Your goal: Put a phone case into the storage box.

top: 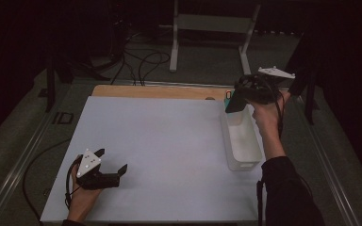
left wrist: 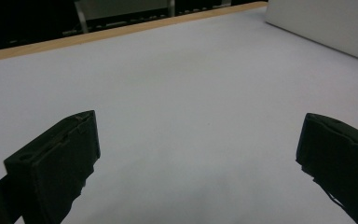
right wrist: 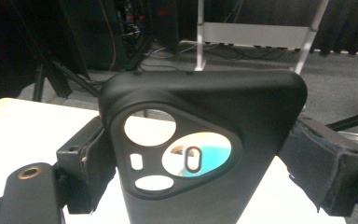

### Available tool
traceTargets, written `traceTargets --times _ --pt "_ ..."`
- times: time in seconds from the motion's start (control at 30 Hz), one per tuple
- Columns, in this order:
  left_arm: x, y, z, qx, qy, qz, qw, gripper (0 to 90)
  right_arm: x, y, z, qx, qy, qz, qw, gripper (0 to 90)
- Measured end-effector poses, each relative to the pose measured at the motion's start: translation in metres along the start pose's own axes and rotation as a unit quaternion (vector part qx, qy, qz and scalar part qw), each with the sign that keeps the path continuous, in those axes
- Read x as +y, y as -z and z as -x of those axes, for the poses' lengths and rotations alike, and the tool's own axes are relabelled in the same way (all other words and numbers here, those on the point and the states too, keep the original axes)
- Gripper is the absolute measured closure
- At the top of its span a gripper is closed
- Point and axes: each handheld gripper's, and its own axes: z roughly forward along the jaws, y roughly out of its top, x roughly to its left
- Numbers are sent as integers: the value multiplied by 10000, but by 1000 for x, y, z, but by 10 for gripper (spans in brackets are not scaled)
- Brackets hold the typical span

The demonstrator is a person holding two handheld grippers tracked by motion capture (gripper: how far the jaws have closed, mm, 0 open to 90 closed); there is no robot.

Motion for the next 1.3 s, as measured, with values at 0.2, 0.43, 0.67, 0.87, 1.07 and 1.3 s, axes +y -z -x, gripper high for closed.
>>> traceTargets --times 0.2,0.43,0.67,0.87,1.07,1.3 --pt "0 0 0 -4 -6 6 10000 0 -4 -4 6 -120 -73 -50 9999 154" --pt "0 0 0 1 -6 0 10000 0 -12 -12 8 -186 -128 -157 9996 154" --pt "0 0 0 -2 1 -2 10000 0 -16 -17 7 -290 -44 -240 9993 154" --pt "0 0 0 -13 -13 5 10000 0 -20 -23 9 -374 -61 -324 9988 153" --pt "0 0 0 -7 -7 9 10000 0 -24 -30 12 -444 -108 -404 9981 153" --pt "0 0 0 2 -1 22 10000 0 -28 -38 12 -494 -116 -496 9975 151"
